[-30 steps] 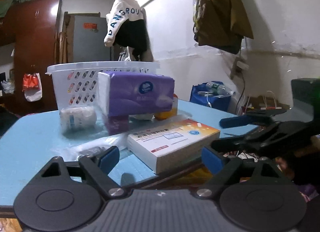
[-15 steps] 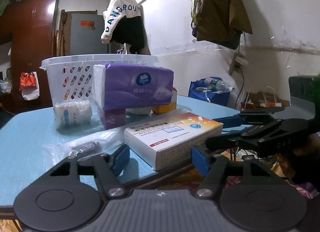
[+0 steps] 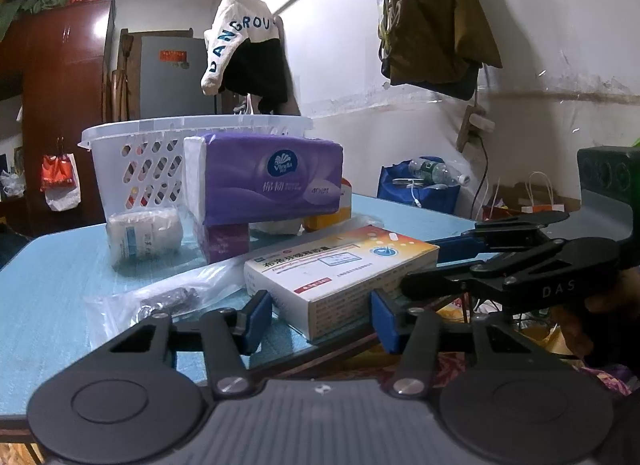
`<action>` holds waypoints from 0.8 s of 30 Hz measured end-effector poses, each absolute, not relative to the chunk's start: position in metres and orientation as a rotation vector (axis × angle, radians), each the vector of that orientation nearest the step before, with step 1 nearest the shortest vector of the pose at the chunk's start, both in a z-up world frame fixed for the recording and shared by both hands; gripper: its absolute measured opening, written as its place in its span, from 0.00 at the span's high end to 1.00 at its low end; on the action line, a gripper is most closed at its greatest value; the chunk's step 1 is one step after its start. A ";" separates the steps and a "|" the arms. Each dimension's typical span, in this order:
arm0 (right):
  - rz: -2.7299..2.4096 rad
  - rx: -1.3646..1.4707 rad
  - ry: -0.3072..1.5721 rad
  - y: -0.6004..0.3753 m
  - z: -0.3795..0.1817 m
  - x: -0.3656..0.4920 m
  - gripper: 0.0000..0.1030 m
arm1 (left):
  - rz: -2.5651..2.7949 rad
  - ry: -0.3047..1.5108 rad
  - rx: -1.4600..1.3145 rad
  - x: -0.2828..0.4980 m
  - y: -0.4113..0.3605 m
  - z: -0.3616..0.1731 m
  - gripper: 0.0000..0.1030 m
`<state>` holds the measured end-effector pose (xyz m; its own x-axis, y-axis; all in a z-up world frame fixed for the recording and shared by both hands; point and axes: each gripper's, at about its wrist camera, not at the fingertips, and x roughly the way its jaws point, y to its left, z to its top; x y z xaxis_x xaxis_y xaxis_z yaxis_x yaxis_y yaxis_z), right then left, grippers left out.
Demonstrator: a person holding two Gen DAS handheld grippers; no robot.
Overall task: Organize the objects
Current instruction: 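Close both grippers on the white medicine box, then lift the medicine box into the basket and open both grippers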
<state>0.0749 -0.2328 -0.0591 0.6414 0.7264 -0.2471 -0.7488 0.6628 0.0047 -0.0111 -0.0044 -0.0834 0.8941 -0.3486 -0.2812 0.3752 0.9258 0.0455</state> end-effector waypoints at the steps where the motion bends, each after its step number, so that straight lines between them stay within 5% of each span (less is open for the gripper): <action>1: 0.840 -0.107 0.232 -0.232 -0.059 0.074 0.49 | -0.376 0.270 0.100 -0.011 -0.004 -0.084 0.45; 13: 0.824 -0.130 0.158 -0.231 -0.046 0.058 0.50 | -0.367 0.171 0.127 -0.031 -0.004 -0.073 0.46; 24: 0.811 -0.189 0.010 -0.214 0.024 0.058 0.51 | -0.349 0.020 0.154 -0.035 0.010 -0.007 0.48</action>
<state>0.0582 -0.2141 0.0238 0.6900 0.7192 -0.0814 -0.7211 0.6733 -0.1636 -0.0346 0.0101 -0.0073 0.9397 -0.3388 -0.0463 0.3419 0.9282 0.1471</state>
